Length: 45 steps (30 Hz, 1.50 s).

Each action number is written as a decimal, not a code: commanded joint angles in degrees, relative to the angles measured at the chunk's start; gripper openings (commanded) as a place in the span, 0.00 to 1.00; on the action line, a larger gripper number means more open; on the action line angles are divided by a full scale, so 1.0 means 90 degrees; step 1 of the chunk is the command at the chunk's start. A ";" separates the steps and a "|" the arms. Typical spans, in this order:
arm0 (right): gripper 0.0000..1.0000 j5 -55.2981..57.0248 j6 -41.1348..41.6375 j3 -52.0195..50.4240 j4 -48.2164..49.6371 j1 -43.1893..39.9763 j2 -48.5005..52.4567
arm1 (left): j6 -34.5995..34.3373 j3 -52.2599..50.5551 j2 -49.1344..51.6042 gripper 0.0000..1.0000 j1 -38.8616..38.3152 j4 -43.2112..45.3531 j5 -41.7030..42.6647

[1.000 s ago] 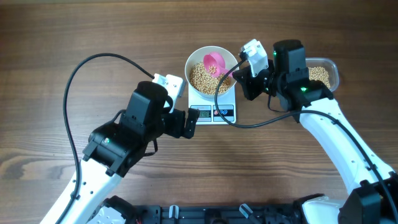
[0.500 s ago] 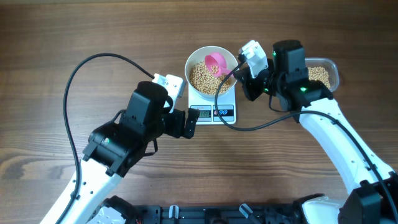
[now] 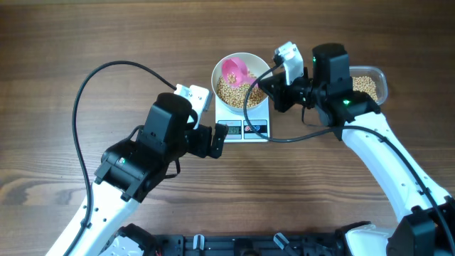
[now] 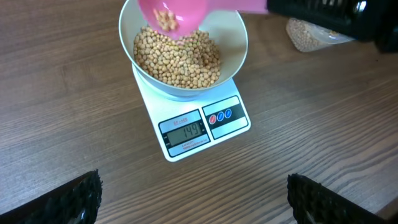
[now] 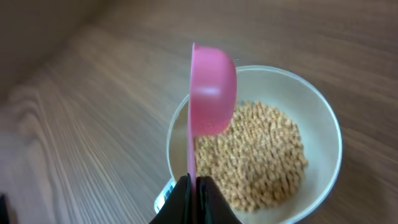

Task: Scoop item into bowl and weigh 150g on scale
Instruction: 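Move the scoop back right to the soybean tub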

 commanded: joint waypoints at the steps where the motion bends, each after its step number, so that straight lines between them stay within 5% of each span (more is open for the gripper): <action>1: 0.04 -0.0289 0.0899 0.0063 0.0644 -0.0041 -0.0114 | -0.0061 0.0034 0.0024 1.00 0.0024 0.0015 0.0051; 4: 0.04 -0.0301 0.1834 0.0063 0.1190 -0.0461 -0.0194 | -0.0061 0.0034 0.0024 1.00 0.0024 0.0015 0.0051; 15: 0.04 -0.2494 0.2674 0.0061 0.1258 -0.3857 -0.0369 | -0.0058 0.0034 0.0024 1.00 0.0024 0.0015 0.0051; 22: 0.04 -0.1707 -0.0053 0.0061 -0.0534 -0.5149 -0.0389 | -0.0061 0.0034 0.0024 1.00 0.0024 0.0015 0.0051; 32: 0.04 0.0573 -0.2069 0.0061 -0.1503 -0.5146 -0.1032 | -0.0058 0.0034 0.0024 1.00 0.0024 0.0015 0.0051; 45: 0.04 0.4289 -0.4184 0.0049 -0.2072 -0.3223 -0.0937 | -0.0058 0.0034 0.0024 1.00 0.0024 0.0015 0.0051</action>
